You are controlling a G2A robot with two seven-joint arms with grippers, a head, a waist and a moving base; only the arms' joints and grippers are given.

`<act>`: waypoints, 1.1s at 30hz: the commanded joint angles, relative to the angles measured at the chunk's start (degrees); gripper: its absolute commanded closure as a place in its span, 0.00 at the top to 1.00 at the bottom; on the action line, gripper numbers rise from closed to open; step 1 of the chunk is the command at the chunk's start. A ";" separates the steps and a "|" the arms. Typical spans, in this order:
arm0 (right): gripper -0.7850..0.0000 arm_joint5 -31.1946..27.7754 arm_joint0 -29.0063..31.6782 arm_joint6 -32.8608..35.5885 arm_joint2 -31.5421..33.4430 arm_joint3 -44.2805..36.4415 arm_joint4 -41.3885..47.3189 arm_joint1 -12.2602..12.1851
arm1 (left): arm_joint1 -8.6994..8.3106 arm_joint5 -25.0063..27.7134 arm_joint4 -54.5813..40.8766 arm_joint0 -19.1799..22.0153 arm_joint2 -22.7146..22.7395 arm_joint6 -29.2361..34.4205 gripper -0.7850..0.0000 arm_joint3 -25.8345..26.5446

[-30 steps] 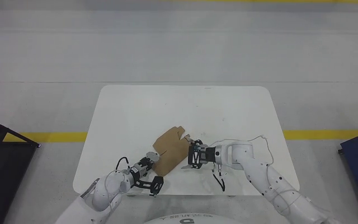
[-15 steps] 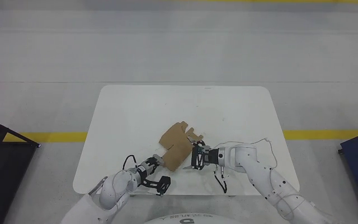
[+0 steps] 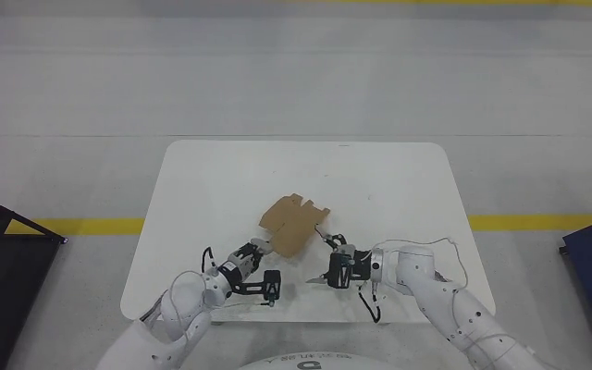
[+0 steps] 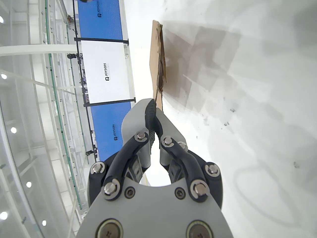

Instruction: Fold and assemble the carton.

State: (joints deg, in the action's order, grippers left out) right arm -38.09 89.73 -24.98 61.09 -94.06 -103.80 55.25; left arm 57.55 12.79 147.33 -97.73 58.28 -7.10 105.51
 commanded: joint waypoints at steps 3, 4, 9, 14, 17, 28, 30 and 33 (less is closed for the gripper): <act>1.00 2.69 -1.00 1.06 -0.20 0.62 1.59 0.36 | -0.61 4.61 -4.40 -0.07 2.36 -5.95 0.00 1.10; 1.00 3.74 -1.03 1.59 -0.32 0.79 2.02 0.48 | -0.83 5.56 -4.65 -0.20 3.10 -6.92 0.00 1.39; 0.88 3.53 -2.17 6.94 -1.78 1.00 2.96 0.96 | -1.86 8.61 -5.92 -2.19 6.34 -11.54 0.00 3.27; 0.46 3.44 -3.22 10.48 -3.50 0.79 3.54 1.46 | -2.64 9.94 -7.17 -4.16 9.32 -14.01 0.00 5.00; 0.26 4.13 -3.61 11.79 -3.96 1.00 4.32 1.70 | -2.92 10.13 -7.21 -5.08 10.09 -14.43 0.00 5.82; 0.00 3.67 -2.90 6.92 -2.15 1.38 5.90 1.24 | -3.45 3.76 -11.66 -8.23 13.74 -17.27 1.00 5.77; 0.00 3.40 -2.27 3.64 -0.49 1.58 6.53 0.83 | -3.67 0.56 -14.41 -9.97 16.42 -19.06 1.00 5.12; 0.00 2.11 -1.20 -2.05 3.23 1.26 8.14 -0.01 | -4.15 -2.37 -20.39 -13.06 21.95 -23.51 1.00 3.02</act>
State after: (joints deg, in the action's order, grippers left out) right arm -35.55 88.12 -25.08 62.86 -92.55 -96.16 55.54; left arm 53.58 11.25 129.38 -109.60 77.93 -28.71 109.40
